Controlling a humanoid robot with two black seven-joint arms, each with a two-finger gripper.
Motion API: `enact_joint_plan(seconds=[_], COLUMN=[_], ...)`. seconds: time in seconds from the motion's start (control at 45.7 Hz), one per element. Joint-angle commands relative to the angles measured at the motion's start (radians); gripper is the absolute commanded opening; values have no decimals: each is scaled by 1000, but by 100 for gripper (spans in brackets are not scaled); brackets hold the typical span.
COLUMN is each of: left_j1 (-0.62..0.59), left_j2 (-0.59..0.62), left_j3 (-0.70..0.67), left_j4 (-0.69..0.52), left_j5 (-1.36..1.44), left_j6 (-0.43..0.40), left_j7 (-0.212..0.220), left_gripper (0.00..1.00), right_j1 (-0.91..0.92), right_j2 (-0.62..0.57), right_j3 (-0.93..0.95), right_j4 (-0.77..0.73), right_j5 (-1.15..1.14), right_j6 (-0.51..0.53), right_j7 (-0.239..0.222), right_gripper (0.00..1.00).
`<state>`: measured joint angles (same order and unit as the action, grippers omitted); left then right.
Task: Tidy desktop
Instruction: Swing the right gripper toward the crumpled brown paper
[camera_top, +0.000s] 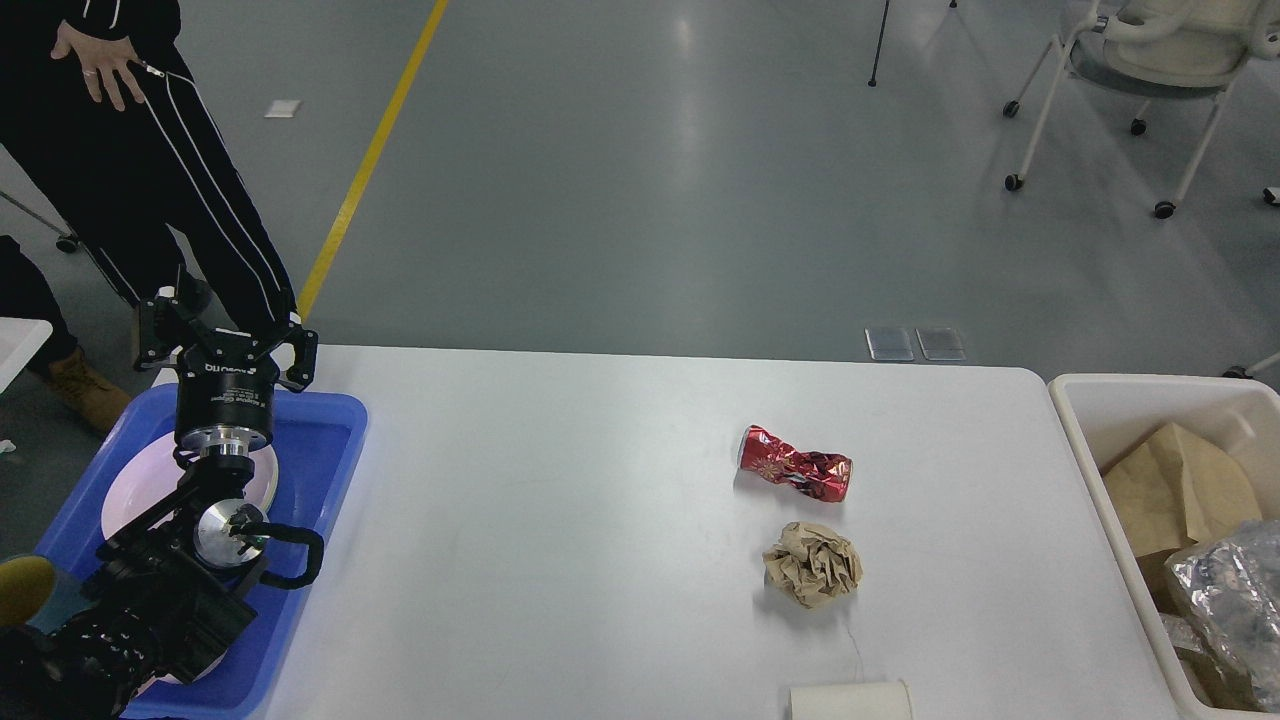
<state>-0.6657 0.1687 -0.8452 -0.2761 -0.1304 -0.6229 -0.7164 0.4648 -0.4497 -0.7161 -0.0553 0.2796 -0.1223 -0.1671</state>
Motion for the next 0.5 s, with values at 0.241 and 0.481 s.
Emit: enact_joint_plan(seconds=[0.241,0.481], left_j1=[0,0], left_j2=[0,0], left_j3=[0,0], left_j4=[0,0], left_j5=[0,0], left_j6=[0,0], left_j7=[0,0], left_gripper=[97,97], right_j1=[162,500], right_j2=[37,40], right_j3=[3,-42], right_j4=[-3,34], right_j5=[-2,-10], right_j6=[6,119], right_j7=[0,15], right_gripper=[100,100])
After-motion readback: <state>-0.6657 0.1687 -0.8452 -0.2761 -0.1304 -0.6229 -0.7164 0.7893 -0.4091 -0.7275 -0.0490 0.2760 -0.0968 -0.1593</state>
